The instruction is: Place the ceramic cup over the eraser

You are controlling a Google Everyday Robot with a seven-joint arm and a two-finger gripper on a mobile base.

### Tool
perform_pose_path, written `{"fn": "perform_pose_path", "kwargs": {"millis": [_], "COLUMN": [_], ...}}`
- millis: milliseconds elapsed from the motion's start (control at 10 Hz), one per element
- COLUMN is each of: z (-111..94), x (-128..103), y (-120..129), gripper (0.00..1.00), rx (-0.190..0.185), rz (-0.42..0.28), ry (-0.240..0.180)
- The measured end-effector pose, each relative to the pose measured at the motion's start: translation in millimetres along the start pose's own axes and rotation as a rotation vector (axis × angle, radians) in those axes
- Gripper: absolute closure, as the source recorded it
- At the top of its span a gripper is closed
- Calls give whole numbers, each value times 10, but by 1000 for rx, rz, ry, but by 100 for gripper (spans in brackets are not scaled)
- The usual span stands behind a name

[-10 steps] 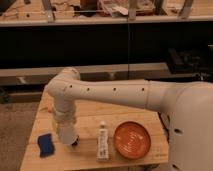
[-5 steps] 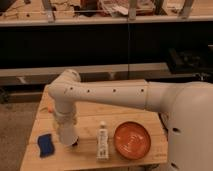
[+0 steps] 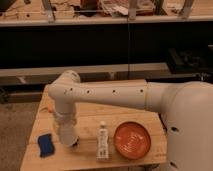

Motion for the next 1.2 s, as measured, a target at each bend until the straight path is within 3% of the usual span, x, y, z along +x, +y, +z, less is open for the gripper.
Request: {"fn": "perform_pose_path", "kwargs": {"millis": [200,400,500,1200], "z": [10,23,33,72], "x": [2,1,3,5], "y": [4,10,14,29], "gripper": [72,53,50,50], "rx": [0,-1,-2,-5], "rz": [-2,-4,-5,-12], "ry": [0,-1,-2,-5]}}
